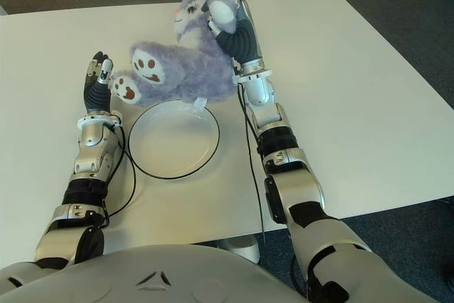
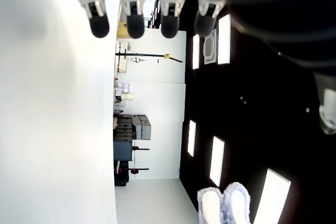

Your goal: Put the doll into the plate.

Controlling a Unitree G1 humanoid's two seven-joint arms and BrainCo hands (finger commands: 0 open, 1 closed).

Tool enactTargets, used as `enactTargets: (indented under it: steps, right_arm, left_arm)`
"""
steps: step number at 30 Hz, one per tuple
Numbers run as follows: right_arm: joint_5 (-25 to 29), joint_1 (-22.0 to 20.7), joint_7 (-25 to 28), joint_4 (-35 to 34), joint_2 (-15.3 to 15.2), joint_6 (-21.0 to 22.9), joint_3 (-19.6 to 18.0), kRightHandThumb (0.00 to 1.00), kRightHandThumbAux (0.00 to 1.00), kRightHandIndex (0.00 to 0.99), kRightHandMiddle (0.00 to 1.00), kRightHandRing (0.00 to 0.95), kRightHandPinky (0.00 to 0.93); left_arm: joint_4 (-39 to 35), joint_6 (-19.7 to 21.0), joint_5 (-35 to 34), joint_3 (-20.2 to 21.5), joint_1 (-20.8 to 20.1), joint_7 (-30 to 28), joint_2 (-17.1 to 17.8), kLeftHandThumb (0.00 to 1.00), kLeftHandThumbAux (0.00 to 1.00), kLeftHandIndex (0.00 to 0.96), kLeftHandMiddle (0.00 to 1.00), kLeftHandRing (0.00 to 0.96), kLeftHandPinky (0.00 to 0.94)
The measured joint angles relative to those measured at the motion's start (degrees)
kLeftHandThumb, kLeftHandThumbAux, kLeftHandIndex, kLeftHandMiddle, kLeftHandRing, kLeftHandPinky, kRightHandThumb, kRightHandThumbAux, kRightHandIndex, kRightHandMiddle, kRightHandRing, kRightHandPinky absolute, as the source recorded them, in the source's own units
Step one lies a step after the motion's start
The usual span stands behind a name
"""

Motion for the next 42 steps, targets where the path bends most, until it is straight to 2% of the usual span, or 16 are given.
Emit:
enactTargets:
  steps: [22, 42]
  right_arm:
    - [0.5, 0.8, 1.7, 1.5, 1.0, -3.4, 0.7, 0.699, 0.721, 0.438, 0.863, 0.873, 0.859]
    - [0.6, 2.1, 3.4, 1.2, 2.6, -4.1, 2.1, 0.700, 0.720, 0.438, 0.859, 0.869, 0.856]
  left_arm:
    - [-0.1, 0.0, 0.0, 0.0, 0.1, 0.0, 0.0, 0.000, 0.391, 0.000, 0.016, 0.000, 0.000]
    - [-0.1, 0.0, 0.0, 0.0, 0.0, 0.0, -0.1, 0.000, 0.397, 0.000, 0.017, 0.006, 0.000]
